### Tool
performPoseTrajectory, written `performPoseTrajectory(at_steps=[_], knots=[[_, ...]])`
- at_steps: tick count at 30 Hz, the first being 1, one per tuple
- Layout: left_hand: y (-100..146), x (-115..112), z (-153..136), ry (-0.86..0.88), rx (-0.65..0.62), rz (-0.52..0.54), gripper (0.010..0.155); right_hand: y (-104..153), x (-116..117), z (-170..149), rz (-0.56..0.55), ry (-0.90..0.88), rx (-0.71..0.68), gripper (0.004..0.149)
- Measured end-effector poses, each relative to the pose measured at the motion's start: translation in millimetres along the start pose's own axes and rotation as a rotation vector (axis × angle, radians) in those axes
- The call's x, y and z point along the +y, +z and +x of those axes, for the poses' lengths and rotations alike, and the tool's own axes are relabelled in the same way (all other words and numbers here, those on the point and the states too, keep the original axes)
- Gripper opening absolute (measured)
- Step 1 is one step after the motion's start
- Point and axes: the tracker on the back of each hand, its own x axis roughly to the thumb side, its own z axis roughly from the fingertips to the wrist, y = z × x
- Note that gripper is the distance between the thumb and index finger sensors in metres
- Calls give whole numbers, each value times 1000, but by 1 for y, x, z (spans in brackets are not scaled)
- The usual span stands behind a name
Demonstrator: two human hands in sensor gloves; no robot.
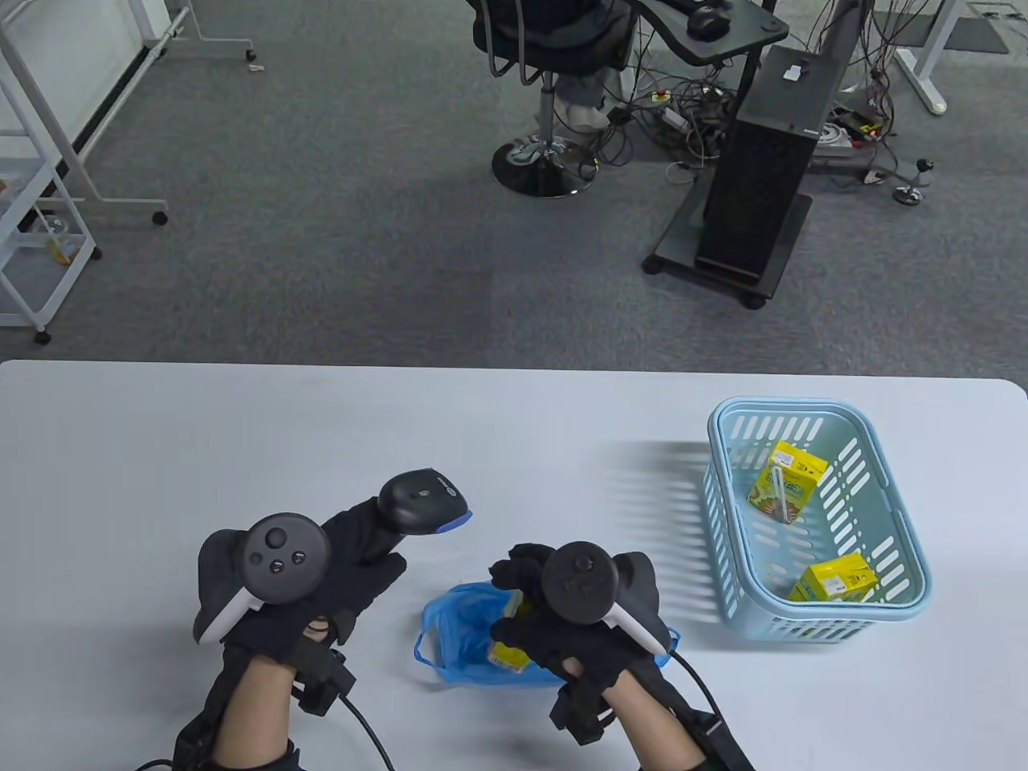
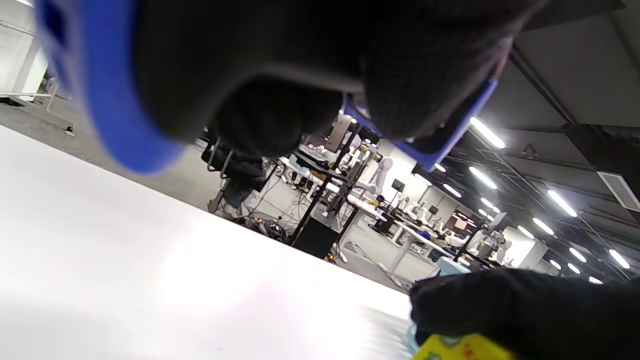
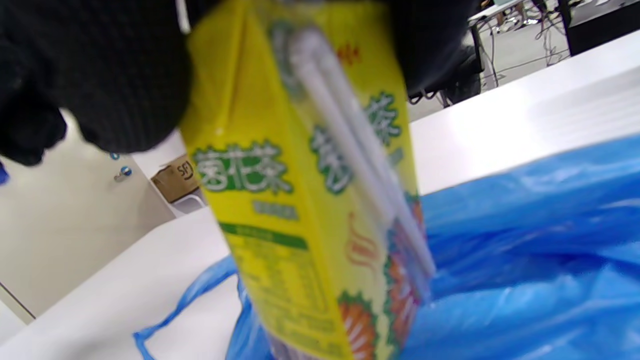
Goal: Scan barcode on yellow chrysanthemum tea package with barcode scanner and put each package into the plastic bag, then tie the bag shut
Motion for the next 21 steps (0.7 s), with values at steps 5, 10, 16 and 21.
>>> performPoseTrajectory(at_steps=[5, 10, 16, 21], knots=[[0, 2, -6, 11, 10, 2, 64, -16, 17, 8, 29, 110, -9, 68], [-1, 1, -9, 18, 15, -10, 64, -23, 26, 8, 54, 180, -11, 71], [-1, 1, -5, 2, 0, -6, 64, -25, 31, 8, 49, 257, -12, 73], [1, -1, 6, -31, -26, -10, 64, -22, 29, 10, 87, 266, -19, 76]])
